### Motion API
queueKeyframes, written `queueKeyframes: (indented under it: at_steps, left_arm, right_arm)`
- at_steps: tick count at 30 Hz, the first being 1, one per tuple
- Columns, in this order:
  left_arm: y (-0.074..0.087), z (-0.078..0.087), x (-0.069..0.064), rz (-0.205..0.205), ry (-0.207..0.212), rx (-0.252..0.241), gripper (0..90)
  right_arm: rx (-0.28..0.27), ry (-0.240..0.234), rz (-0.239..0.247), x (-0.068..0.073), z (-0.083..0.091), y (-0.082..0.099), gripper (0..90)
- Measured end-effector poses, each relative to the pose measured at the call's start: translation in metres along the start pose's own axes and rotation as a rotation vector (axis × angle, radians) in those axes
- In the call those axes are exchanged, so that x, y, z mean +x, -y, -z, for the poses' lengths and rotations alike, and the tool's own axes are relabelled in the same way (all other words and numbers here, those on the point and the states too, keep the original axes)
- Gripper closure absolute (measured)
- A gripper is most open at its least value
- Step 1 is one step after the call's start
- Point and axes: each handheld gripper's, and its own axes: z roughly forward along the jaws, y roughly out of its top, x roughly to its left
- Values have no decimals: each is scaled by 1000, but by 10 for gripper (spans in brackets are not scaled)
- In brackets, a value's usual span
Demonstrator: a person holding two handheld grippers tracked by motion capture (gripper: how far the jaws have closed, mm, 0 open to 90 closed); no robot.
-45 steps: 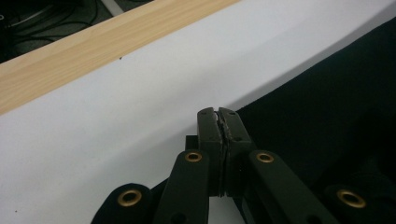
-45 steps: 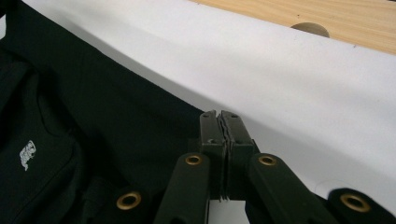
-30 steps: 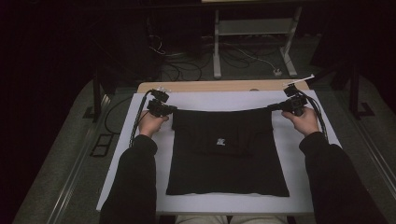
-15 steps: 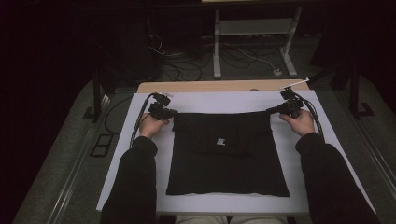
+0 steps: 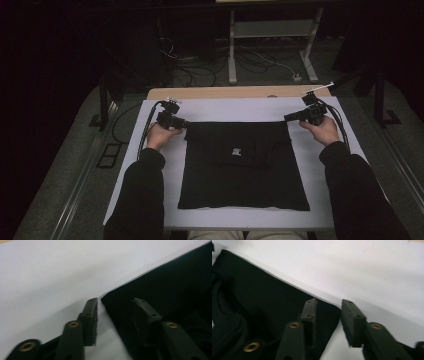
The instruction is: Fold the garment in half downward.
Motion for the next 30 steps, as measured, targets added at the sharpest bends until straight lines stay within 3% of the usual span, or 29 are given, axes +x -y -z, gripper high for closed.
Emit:
queueKeyframes:
  at_steps: [2, 6, 9, 11, 13, 15, 20, 22, 25, 30]
  left_arm:
    - [-1, 3, -1, -4, -6, -3, 431]
    - [-2, 12, -1, 3, 59, -29, 310]
    - [-4, 20, -4, -16, 77, -49, 225]
    - [-6, 25, -7, -35, 72, -55, 221]
    - [-7, 29, -8, -34, 103, -63, 203]
    - [-7, 32, -10, -45, 103, -62, 163]
    - [-6, 38, -12, -22, 162, -67, 98]
    - [-7, 40, -13, -22, 174, -65, 65]
    - [-7, 42, -17, -24, 181, -60, 15]
    - [-9, 46, -25, -49, 180, -60, 0]
  right_arm:
    - [1, 28, 28, 5, 2, -1, 581]
    - [-21, 33, 41, 12, 8, -3, 482]
    - [-46, 29, 49, 16, 13, -5, 374]
    - [-54, 20, 43, 17, 17, -6, 342]
    - [-64, 12, 43, 18, 22, -7, 303]
    - [-70, 5, 36, 19, 25, -7, 260]
    - [-80, -5, 55, 24, 34, -7, 135]
    - [-89, -20, 62, 27, 38, -8, 118]
    - [-83, -23, 77, 32, 42, -9, 15]
    - [-73, -26, 106, 42, 47, -9, 0]
